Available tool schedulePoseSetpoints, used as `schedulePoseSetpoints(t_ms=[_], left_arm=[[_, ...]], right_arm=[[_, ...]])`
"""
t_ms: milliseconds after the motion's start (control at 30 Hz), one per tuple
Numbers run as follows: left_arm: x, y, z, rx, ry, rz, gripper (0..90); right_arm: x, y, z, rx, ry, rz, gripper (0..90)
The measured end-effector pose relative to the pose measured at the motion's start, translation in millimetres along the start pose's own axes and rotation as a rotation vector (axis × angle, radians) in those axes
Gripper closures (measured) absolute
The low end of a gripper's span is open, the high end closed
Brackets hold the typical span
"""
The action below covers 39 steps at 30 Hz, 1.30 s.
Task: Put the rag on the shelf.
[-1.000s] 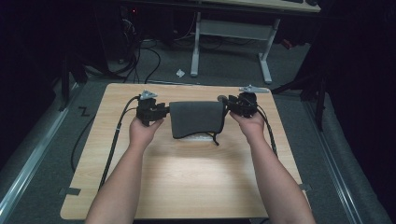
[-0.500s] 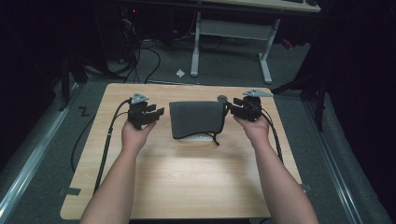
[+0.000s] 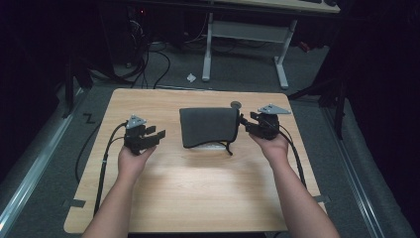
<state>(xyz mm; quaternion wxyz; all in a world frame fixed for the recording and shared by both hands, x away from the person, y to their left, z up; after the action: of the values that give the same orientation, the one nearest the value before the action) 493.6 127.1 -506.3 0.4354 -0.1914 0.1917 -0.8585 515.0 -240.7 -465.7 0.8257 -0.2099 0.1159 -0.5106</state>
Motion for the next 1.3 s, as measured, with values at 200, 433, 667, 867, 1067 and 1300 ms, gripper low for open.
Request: schedulePoseSetpoints(t_ms=[200, 433, 667, 867, 1067, 1300], left_arm=[[9.3, -18.3, -20.6, 0.014, 0.013, -0.013, 47.1], [22.2, -38.7, -41.7, 0.021, 0.017, -0.038, 46.3], [47.0, -55.4, -73.5, -0.02, 0.032, -0.089, 45.5], [75.7, -67.7, -101.5, -0.065, 0.089, -0.109, 42.9], [101.6, -75.8, -122.8, -0.092, 0.116, -0.152, 41.4], [101.4, -68.5, -123.3, -0.106, 0.103, -0.169, 40.9]], right_arm=[[-9.9, -15.1, -14.4, 0.015, -0.061, -0.024, 48.5], [-27.0, -33.2, -34.3, -0.013, -0.096, -0.015, 45.1], [-52.8, -52.3, -59.6, -0.018, -0.13, 0.005, 44.7], [-75.7, -67.3, -83.5, -0.034, -0.126, 0.041, 43.4], [-99.1, -84.6, -124.7, -0.054, -0.083, 0.061, 43.1], [-105.1, -81.6, -138.7, -0.124, -0.145, 0.064, 42.4]])
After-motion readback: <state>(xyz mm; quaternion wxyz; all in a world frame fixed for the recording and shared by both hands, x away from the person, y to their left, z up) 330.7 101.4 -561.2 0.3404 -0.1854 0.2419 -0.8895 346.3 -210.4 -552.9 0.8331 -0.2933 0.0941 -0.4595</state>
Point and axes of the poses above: each handheld gripper's, and its own axes: y roughly forward along the jaws, z roughly out of its top, x roughly to its right, the point moved 6 cm from there along y, roughly forward along the jaws, and after that the axes turned 1 degree about -y, right-handed, at the moved point
